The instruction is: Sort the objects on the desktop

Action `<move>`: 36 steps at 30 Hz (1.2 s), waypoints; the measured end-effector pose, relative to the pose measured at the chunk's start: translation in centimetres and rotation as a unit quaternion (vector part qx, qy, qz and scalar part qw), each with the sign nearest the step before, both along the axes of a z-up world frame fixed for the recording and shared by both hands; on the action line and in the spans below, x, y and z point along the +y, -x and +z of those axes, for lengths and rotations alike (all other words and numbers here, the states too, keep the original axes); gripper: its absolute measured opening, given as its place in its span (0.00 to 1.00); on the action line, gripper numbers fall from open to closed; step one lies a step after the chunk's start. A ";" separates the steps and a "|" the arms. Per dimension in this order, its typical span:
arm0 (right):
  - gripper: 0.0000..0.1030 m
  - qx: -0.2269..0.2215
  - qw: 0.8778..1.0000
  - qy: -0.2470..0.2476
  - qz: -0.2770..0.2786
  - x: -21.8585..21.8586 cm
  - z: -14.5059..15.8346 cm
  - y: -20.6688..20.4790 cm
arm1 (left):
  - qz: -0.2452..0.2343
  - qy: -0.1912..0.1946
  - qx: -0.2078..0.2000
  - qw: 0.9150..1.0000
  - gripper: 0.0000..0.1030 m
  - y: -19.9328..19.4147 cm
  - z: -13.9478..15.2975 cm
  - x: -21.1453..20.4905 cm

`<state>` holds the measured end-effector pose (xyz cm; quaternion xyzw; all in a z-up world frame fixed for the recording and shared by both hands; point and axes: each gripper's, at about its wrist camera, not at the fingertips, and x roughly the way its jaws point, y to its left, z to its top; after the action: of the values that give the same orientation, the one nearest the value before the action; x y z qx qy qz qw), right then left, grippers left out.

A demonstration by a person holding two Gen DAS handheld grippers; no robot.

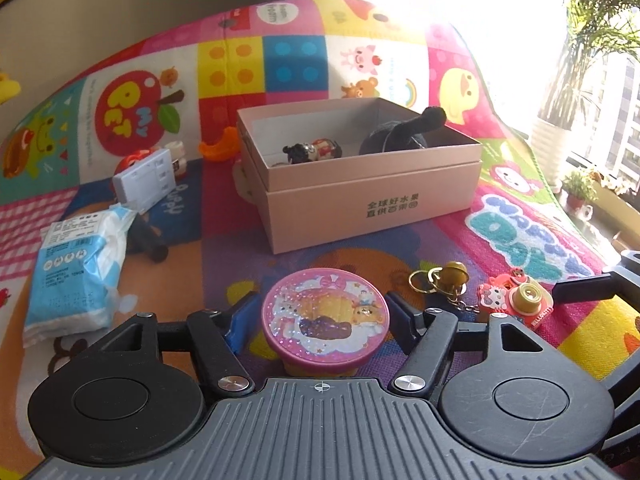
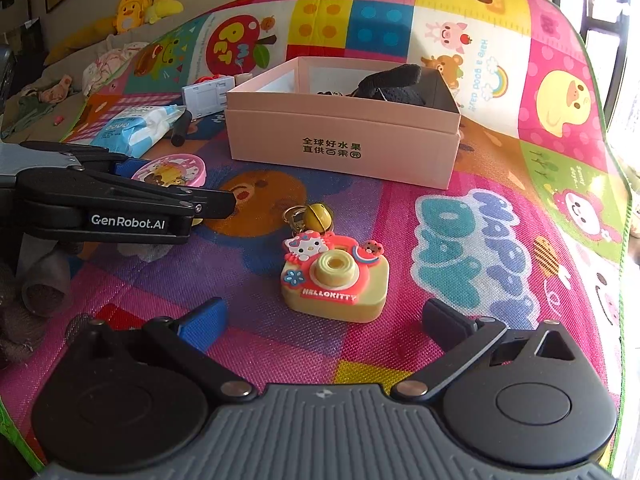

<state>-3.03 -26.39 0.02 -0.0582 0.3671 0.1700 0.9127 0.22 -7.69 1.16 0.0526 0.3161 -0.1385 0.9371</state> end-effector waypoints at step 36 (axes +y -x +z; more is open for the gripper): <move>0.55 -0.155 0.983 -0.091 -0.031 -4.6 16.9 -1.5 | -0.028 0.026 -0.121 0.992 0.59 -4.5 7.9 -0.9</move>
<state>-1.50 -30.94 16.95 0.0105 0.2058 0.1634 0.9648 4.69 -8.59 9.07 0.0529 0.1952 -0.1652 0.9653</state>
